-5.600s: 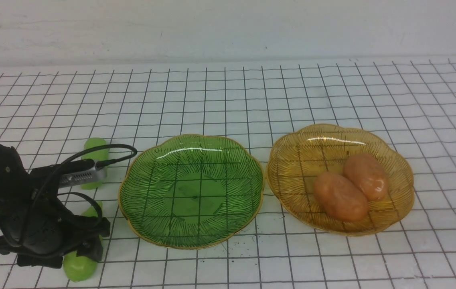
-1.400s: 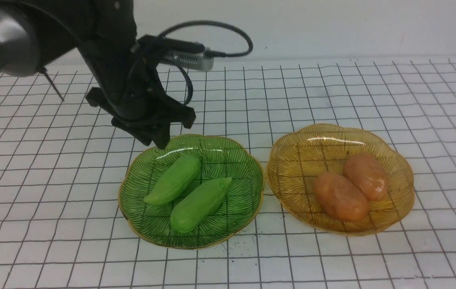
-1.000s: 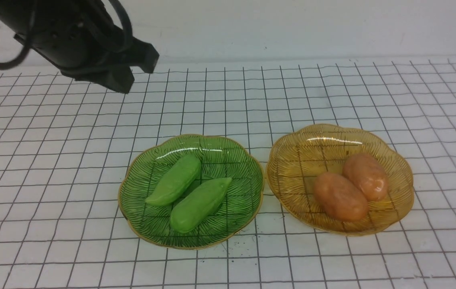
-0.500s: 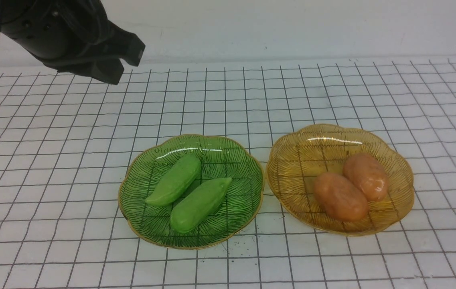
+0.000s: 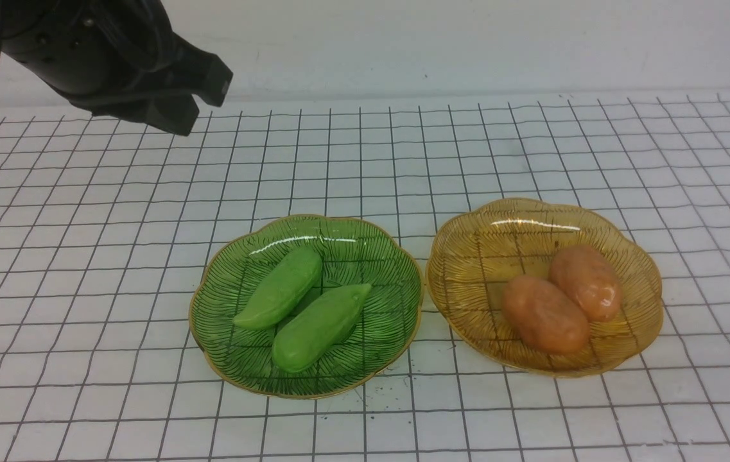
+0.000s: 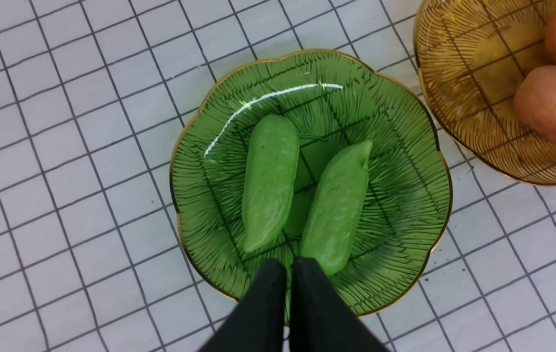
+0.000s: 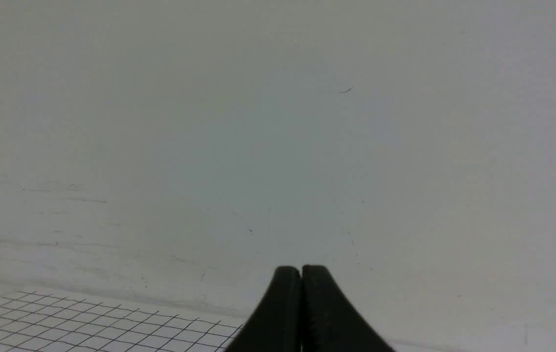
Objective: Put different types of vegetables on the plate.
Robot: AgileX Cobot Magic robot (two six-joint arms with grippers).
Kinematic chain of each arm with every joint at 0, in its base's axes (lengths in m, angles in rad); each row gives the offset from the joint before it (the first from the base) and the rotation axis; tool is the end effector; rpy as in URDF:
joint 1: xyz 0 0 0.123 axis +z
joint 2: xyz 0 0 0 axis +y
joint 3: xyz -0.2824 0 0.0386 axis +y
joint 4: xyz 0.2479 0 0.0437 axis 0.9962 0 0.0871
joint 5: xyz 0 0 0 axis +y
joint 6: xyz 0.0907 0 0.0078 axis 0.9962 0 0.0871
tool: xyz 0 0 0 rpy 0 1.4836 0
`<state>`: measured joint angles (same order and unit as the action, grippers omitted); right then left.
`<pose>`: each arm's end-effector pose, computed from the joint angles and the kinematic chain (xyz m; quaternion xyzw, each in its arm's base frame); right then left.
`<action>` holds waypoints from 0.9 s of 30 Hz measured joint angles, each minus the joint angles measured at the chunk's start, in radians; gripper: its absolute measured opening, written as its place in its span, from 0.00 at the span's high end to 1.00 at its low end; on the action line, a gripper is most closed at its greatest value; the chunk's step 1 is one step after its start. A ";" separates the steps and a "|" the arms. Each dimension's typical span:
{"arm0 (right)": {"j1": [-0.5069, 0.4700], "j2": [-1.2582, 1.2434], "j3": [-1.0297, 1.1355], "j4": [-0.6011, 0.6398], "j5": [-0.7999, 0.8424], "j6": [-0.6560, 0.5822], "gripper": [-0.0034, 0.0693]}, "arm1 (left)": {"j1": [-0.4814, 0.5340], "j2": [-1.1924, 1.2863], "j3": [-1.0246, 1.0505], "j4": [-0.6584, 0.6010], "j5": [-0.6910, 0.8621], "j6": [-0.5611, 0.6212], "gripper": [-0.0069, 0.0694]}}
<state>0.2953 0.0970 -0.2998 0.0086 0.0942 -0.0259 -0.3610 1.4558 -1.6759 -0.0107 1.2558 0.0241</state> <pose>0.0440 0.0135 0.2991 -0.0991 0.6268 0.1073 0.7653 0.2722 -0.1037 0.4307 0.1822 0.9344 -0.0566 0.3009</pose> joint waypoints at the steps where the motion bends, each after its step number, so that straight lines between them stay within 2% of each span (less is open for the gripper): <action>1: 0.000 0.000 0.000 0.000 0.003 0.000 0.97 | 0.000 0.000 0.000 0.002 0.000 0.000 0.92; 9: 0.000 0.000 0.013 0.000 0.001 0.000 0.97 | 0.000 0.000 0.000 0.039 0.000 0.000 0.92; 16: 0.000 -0.026 0.190 0.003 0.023 -0.001 0.97 | 0.000 0.000 0.000 0.043 0.001 0.003 0.92; 22: -0.014 -0.077 0.280 0.003 0.186 -0.001 0.97 | 0.000 0.000 0.000 0.043 0.001 0.004 0.92; 26: -0.078 -0.104 0.305 0.003 0.279 -0.001 0.97 | 0.000 0.000 0.000 0.043 0.001 0.004 0.92; 27: -0.122 -0.105 0.317 0.003 0.315 -0.001 0.97 | 0.000 0.000 0.000 0.043 0.001 0.004 0.92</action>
<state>0.1737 -0.0080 0.0174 0.0119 0.4095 -0.0269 -0.3610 1.4558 -1.6759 0.0321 1.2569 0.0280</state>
